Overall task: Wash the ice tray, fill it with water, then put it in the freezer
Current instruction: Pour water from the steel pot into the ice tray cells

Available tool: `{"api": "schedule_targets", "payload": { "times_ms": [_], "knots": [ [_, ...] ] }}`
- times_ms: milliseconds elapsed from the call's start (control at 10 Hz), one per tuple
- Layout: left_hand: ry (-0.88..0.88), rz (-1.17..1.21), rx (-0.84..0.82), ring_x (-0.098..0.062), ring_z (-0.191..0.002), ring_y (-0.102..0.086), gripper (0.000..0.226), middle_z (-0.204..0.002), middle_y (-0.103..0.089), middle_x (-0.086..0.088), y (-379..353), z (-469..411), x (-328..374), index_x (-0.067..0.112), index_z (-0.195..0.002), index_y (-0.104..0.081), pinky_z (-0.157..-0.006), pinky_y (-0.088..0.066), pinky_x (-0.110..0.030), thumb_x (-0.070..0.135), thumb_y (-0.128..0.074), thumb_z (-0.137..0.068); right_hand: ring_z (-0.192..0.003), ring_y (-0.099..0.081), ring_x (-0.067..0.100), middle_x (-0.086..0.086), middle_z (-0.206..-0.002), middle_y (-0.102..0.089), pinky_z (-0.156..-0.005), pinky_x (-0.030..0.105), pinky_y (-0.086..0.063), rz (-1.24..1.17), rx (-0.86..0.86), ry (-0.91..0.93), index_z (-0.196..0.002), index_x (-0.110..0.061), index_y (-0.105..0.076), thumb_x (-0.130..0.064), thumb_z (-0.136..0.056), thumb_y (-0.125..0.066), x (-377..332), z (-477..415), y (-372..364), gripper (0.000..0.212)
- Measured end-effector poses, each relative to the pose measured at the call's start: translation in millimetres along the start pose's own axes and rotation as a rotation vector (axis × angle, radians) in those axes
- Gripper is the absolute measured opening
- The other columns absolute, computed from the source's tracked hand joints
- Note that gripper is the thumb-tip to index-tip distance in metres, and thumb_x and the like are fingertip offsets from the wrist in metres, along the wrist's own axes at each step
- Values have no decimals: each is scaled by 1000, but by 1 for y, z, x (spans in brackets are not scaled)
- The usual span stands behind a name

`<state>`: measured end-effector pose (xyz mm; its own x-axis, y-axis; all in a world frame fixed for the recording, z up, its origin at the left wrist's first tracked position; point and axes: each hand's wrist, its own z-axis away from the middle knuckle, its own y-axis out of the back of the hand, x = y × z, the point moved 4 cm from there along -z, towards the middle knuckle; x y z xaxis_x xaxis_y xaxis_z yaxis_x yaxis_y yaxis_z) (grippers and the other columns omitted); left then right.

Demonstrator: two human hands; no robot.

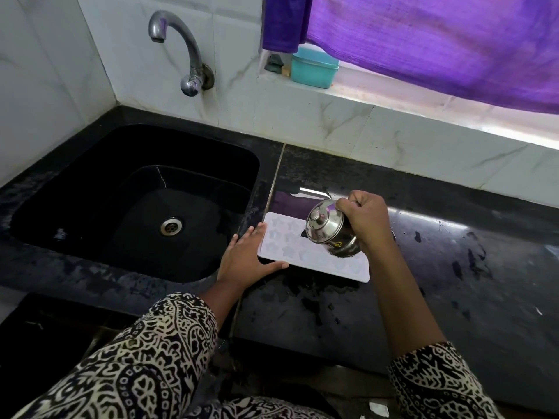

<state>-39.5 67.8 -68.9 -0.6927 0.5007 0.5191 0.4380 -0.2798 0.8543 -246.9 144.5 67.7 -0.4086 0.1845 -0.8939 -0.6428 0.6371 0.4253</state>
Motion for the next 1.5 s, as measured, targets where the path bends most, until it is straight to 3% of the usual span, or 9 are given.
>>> {"api": "schedule_targets", "payload": {
  "times_ms": [200, 800, 1000, 1200, 1400, 1500],
  "knots": [
    [2, 5, 2, -7, -147, -12, 110, -159, -19, 11, 2, 1, 2, 25, -154, -14, -120, -6, -35, 82, -52, -68, -56, -31, 19, 4, -53, -33, -57, 31, -30, -4, 6, 3, -58, -9, -47, -8, -74, -63, -4, -1, 2, 23],
    [15, 16, -4, -5, -147, -11, 108, -159, -19, 12, 2, 1, 2, 26, -153, -14, -120, -5, -34, 79, -55, -70, -58, -33, 19, 8, -57, -35, -57, 32, -31, -36, 11, -35, -60, -8, -47, -8, -74, -64, -6, 2, 5, 22],
    [12, 10, -7, -6, -147, -11, 108, -159, -18, 12, 3, 1, 3, 25, -153, -13, -120, -5, -34, 79, -55, -70, -47, -34, 11, -2, -48, -36, -47, 21, -34, -265, 56, -157, -52, -15, -39, -1, -75, -62, -5, 5, 8, 36],
    [12, 14, -6, -6, -147, -11, 108, -159, -18, 12, 3, 1, 2, 25, -153, -13, -119, -4, -34, 79, -55, -70, -48, -42, 6, 1, -56, -41, -49, 20, -37, -474, 115, -260, -62, -12, -47, 1, -79, -56, 4, 11, 18, 23],
    [11, 16, 6, -7, -147, -12, 107, -159, -20, 10, 3, 1, 3, 24, -153, -14, -120, -5, -35, 77, -57, -70, -41, -42, 4, -9, -41, -43, -43, 17, -37, -404, 144, -244, -55, -14, -43, 2, -79, -58, 14, 16, 26, 32],
    [15, 11, 5, -7, -147, -12, 107, -159, -20, 10, 3, 1, 3, 25, -153, -13, -120, -5, -34, 77, -57, -71, -44, -40, 9, -2, -45, -43, -46, 21, -37, -334, 153, -229, -55, -13, -44, 0, -77, -60, 19, 19, 29, 31]
  ]
}}
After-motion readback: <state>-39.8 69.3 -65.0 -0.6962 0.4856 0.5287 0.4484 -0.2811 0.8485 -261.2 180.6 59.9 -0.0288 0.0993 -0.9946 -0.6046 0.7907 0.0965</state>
